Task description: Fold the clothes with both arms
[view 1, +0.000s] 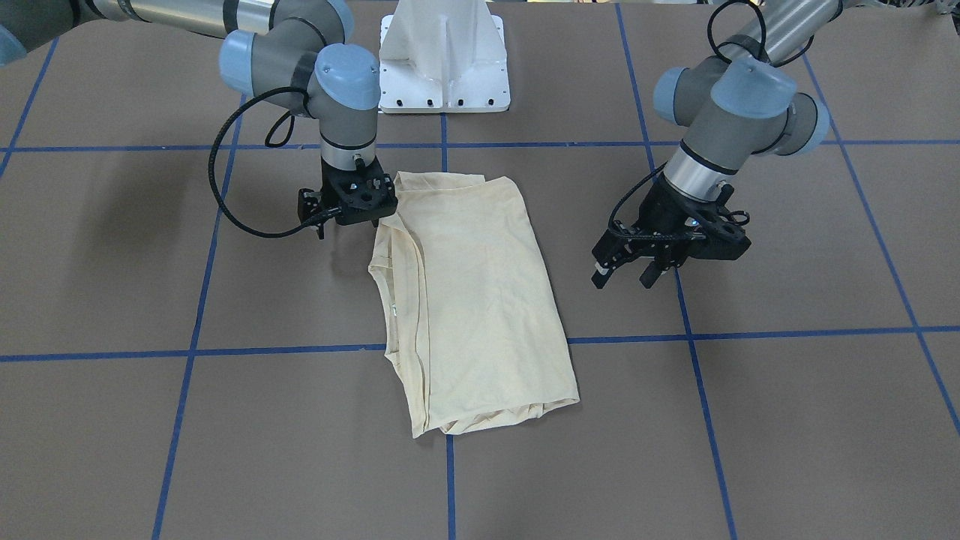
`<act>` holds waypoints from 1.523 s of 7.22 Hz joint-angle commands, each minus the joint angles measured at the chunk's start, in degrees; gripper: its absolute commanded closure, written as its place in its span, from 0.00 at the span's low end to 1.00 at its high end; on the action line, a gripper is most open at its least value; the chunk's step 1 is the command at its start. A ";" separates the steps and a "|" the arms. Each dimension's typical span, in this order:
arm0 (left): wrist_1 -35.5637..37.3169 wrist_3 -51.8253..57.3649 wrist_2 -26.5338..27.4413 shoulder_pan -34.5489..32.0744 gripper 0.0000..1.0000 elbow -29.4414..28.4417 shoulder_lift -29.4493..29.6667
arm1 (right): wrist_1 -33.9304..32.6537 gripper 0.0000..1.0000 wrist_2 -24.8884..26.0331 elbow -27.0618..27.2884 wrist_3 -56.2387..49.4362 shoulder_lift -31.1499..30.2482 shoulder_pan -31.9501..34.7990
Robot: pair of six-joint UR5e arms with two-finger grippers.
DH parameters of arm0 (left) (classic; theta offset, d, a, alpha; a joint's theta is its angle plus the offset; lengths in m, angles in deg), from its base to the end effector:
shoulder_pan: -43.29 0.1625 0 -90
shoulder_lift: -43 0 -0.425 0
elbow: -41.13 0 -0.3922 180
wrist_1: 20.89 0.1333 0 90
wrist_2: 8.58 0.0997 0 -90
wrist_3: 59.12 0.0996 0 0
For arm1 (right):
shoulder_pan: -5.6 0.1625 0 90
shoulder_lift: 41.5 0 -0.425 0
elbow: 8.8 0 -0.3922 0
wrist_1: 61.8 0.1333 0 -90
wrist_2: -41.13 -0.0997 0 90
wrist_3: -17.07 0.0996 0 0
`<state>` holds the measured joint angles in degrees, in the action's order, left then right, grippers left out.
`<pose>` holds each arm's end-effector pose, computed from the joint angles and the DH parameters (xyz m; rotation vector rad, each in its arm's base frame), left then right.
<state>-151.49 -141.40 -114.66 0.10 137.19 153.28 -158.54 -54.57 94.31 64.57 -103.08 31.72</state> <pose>0.3840 -0.5055 0.3329 0.2764 1.1608 -0.3807 -0.5152 -0.3901 0.3008 0.2634 -0.5577 -0.3070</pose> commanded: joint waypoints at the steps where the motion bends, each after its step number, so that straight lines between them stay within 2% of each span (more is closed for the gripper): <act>1: -0.01 -0.16 0.00 0.03 0.00 0.01 0.02 | 0.05 0.00 -1.07 0.88 -0.65 2.66 1.39; 2: -0.10 -0.07 0.00 0.03 0.00 -0.08 -0.06 | 0.49 0.00 -0.63 0.44 -0.39 5.56 1.40; 3: -0.10 0.01 0.08 0.03 0.00 -0.08 -0.07 | 5.20 0.00 -0.19 -2.79 0.22 8.20 1.40; 5: -0.01 0.10 0.00 0.03 0.00 0.00 -0.07 | 17.14 0.01 -0.10 -11.31 0.84 9.63 1.40; 6: -0.01 0.10 0.00 0.03 0.00 0.01 -0.07 | 17.80 0.05 -0.10 -11.52 0.93 9.81 1.31; 8: -0.10 0.28 0.00 0.03 0.00 0.01 -0.24 | 17.55 0.27 -0.45 -11.96 1.71 9.99 1.05; 11: -0.19 0.28 0.00 0.03 0.00 -0.08 -0.24 | 17.46 0.36 -0.80 -13.62 2.42 9.99 -0.27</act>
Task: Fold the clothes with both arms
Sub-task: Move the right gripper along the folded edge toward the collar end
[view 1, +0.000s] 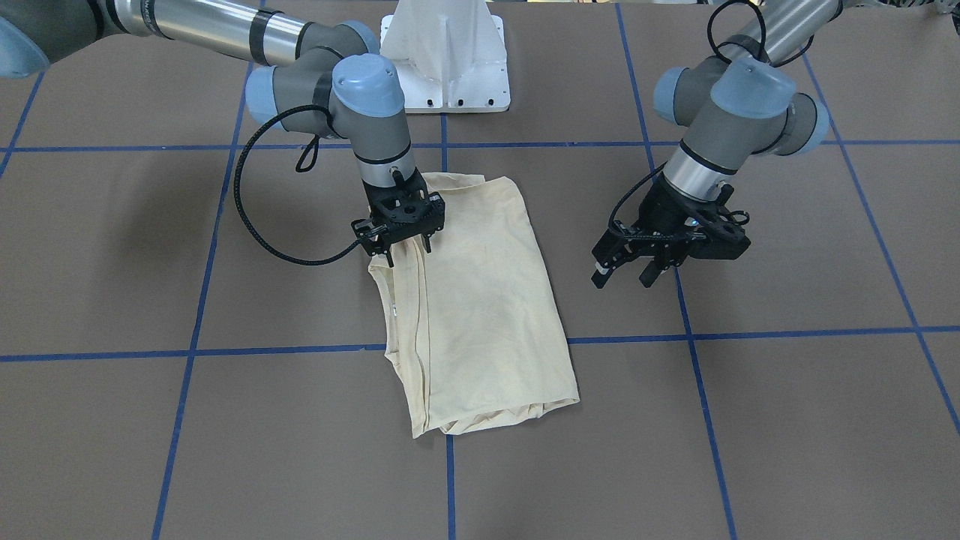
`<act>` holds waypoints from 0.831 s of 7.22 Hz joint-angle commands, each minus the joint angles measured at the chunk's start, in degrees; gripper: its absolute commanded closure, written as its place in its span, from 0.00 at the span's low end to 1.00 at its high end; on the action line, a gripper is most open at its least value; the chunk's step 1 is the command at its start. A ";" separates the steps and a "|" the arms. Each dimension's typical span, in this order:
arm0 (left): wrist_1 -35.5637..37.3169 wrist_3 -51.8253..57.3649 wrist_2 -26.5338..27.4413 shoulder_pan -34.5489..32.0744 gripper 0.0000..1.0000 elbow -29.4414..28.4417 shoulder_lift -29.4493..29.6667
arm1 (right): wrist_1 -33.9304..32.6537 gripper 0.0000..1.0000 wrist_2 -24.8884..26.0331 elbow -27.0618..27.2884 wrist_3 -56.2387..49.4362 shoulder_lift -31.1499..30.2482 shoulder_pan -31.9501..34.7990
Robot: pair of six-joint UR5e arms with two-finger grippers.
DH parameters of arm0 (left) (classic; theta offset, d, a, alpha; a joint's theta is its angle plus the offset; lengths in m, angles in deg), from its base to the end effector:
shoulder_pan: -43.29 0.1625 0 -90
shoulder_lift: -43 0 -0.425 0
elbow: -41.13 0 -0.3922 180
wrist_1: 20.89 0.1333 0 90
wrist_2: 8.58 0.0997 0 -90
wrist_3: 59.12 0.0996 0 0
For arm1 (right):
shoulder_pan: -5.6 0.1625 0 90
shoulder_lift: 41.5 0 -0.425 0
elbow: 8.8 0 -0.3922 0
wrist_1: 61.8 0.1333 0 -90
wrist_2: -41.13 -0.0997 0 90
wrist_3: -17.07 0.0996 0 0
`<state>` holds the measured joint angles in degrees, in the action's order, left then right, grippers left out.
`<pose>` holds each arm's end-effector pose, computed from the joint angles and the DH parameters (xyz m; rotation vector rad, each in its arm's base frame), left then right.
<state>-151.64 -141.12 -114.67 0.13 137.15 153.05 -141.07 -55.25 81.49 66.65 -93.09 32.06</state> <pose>0.3838 -0.5048 0.3354 0.2778 1.1583 -0.3764 -0.5813 -0.4259 0.2389 0.3891 -0.7792 -0.2761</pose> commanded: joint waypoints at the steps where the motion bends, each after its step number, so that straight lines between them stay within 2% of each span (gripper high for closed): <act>1: -0.03 0.00 0.00 0.00 0.00 -0.04 0.00 | -0.10 0.37 -0.12 -0.98 0.35 0.00 -1.05; 2: -0.12 0.00 0.00 0.00 0.00 0.05 0.00 | -0.01 0.39 -0.12 -1.25 0.35 0.00 -1.32; 3: -0.12 0.00 0.00 0.00 0.00 0.05 0.00 | -0.01 0.48 -0.29 -1.16 0.43 0.09 -1.41; 4: -0.12 0.09 0.00 0.00 0.00 0.05 -0.09 | -0.01 0.58 -0.73 -1.08 0.78 0.09 -1.41; 5: -0.21 0.00 0.00 0.00 0.00 -0.04 -0.09 | -0.01 0.77 -0.90 -1.07 0.79 0.09 -1.41; 6: -0.21 0.00 0.00 0.00 0.00 0.05 0.00 | -0.01 0.88 -0.91 -0.99 0.79 0.09 -1.41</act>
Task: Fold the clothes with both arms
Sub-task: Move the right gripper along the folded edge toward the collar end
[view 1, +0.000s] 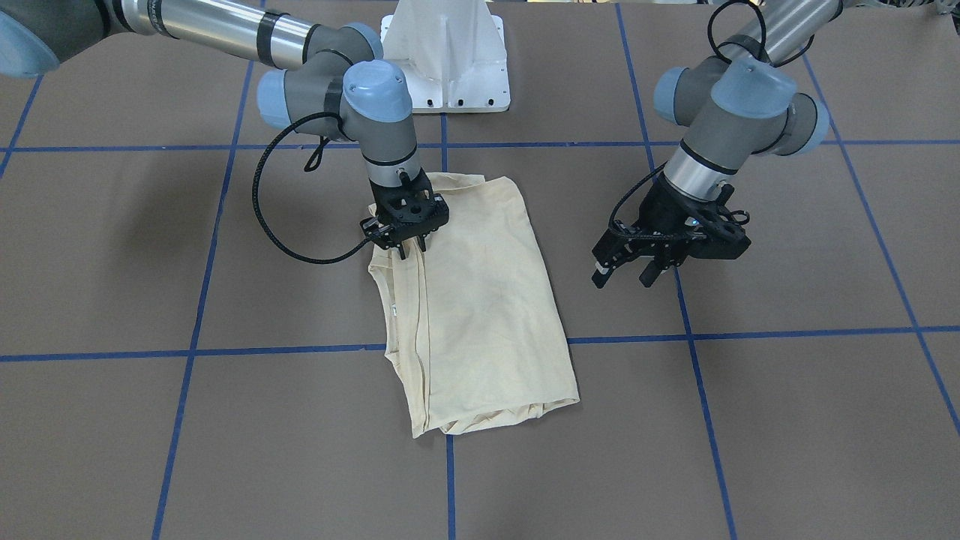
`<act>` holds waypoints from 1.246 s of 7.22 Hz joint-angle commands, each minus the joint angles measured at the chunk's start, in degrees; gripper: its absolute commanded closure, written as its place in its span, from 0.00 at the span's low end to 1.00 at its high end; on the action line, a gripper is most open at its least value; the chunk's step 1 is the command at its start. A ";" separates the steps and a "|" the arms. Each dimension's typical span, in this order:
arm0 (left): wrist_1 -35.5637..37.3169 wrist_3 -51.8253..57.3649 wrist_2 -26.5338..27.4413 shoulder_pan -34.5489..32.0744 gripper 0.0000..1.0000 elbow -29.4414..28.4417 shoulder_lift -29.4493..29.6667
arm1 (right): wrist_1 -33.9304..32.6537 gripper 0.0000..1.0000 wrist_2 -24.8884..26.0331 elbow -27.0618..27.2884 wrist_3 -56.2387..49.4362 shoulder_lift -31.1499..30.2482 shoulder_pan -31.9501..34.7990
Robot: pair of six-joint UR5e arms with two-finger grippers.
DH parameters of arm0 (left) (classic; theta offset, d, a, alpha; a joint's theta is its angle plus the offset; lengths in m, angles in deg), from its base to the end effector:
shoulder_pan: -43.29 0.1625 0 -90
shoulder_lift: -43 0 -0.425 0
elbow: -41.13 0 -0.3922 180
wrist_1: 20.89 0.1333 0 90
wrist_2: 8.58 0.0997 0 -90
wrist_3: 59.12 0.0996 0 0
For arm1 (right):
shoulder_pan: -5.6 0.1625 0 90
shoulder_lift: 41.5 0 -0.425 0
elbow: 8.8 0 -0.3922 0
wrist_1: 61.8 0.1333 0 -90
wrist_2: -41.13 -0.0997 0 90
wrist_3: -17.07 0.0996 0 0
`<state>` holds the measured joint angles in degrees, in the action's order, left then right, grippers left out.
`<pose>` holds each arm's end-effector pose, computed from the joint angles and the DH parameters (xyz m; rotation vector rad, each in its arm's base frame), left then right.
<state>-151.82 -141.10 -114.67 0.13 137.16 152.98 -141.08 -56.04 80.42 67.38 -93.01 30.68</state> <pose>0.3835 -0.5045 0.3357 0.2790 1.1600 -0.3755 -0.5962 -0.4125 0.2462 0.3541 -0.7787 -0.2922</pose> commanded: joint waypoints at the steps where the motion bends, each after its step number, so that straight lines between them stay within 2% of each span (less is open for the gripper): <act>1: -0.03 -0.02 0.00 0.00 0.00 -0.06 0.06 | 0.00 0.99 -0.13 0.17 0.05 0.01 -0.02; 5: -0.12 -0.11 0.00 0.00 0.00 -0.06 0.15 | -0.70 1.00 -0.92 1.74 1.37 -2.18 0.85; 6: -0.12 -0.20 0.00 0.00 0.00 -0.14 0.15 | -3.57 1.00 -0.92 4.27 1.46 -3.84 1.03; 8: -0.12 -0.46 0.09 0.09 0.00 -0.23 0.15 | -14.63 1.00 -2.31 10.51 1.55 -4.47 2.25; 9: -0.12 -0.46 0.09 0.09 0.00 -0.23 0.23 | -17.37 1.00 -2.93 12.80 1.89 -5.87 2.61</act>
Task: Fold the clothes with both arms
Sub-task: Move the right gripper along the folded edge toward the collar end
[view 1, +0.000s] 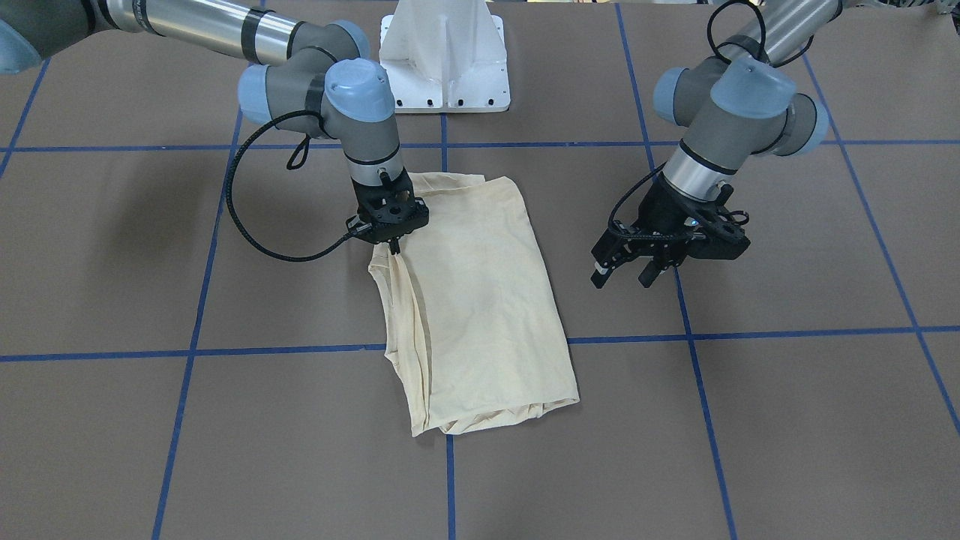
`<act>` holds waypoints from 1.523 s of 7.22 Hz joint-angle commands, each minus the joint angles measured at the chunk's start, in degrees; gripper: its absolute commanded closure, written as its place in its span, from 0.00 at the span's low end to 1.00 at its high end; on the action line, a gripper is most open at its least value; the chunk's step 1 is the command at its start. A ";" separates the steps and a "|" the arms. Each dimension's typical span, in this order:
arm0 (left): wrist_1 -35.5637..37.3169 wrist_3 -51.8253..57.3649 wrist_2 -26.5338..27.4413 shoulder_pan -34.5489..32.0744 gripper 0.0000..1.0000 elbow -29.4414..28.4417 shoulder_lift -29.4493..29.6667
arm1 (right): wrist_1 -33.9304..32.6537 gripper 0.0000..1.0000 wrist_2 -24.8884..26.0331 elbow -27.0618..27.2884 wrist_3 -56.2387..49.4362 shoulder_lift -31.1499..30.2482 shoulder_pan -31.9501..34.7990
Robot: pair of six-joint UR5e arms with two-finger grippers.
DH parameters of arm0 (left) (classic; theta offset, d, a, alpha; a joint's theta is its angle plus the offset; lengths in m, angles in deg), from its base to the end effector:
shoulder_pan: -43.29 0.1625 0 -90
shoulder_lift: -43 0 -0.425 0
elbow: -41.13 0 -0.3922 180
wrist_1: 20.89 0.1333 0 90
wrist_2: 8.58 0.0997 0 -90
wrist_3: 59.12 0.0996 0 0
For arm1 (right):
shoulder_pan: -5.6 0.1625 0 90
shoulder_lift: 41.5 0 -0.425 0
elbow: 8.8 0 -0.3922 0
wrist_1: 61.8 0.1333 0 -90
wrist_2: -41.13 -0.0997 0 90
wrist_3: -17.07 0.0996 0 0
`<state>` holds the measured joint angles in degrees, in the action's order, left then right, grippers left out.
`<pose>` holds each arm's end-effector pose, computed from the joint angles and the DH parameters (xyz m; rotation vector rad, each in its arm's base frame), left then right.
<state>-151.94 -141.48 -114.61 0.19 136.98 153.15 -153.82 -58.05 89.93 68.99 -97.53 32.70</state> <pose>0.3847 -0.5049 0.3351 0.2764 1.1626 -0.3805 -0.5389 -0.4076 0.2586 0.2529 -0.6812 -0.2400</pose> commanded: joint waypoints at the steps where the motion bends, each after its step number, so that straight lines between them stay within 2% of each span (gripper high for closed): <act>1: 0.00 -0.07 0.03 0.12 0.00 -0.14 0.06 | -4.75 0.38 -0.84 3.32 1.68 -2.14 0.59; 2: -0.09 -0.07 0.03 0.12 0.00 -0.31 0.15 | -4.41 0.00 -0.40 3.06 3.44 -2.15 0.59; 6: -0.09 0.28 0.03 0.12 0.00 -0.32 0.24 | -2.66 0.00 2.93 2.18 3.98 -0.49 1.81; 8: -0.09 0.37 0.03 0.12 0.00 -0.32 0.24 | 13.53 0.00 4.61 -9.18 3.98 3.63 4.26; 9: -0.18 0.37 0.03 0.12 0.00 -0.58 0.24 | 16.92 0.00 6.35 -14.30 3.63 5.83 4.71; 10: -0.18 0.45 0.03 0.12 0.00 -0.67 0.15 | 17.21 0.00 8.63 -18.09 0.76 8.90 4.98; 11: -0.18 0.45 0.03 0.12 0.00 -0.67 0.15 | 17.22 0.00 8.74 -19.26 -0.14 9.19 5.76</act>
<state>-152.10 -141.06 -114.58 0.31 136.38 153.34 -137.53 -50.34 73.68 70.48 -89.91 37.65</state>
